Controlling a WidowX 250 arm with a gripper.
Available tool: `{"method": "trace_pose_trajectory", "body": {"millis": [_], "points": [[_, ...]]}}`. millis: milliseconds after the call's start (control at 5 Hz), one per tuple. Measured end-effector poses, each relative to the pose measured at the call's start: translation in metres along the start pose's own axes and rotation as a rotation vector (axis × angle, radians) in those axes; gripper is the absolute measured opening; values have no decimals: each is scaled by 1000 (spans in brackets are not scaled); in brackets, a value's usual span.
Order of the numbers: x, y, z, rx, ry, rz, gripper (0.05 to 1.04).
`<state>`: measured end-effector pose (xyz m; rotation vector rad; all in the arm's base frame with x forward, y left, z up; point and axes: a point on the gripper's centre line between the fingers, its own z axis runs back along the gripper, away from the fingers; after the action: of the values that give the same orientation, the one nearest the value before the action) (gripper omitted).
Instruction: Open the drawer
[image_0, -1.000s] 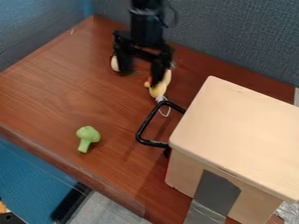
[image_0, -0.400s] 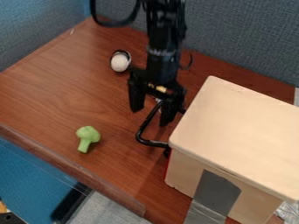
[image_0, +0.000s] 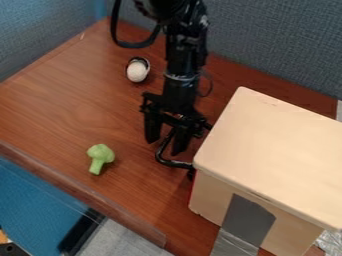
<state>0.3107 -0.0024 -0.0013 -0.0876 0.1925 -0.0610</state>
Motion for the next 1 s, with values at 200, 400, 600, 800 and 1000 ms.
{"method": "trace_pose_trajectory", "body": {"millis": [200, 400, 600, 800, 1000], "points": [[-2, 14, 3, 13, 7, 47, 389], [-7, 43, 5, 8, 4, 126, 179], [-11, 62, 6, 7, 2, 175, 128], [-12, 74, 11, 11, -11, 197, 128], [-14, 83, 12, 6, -11, 214, 128]]}}
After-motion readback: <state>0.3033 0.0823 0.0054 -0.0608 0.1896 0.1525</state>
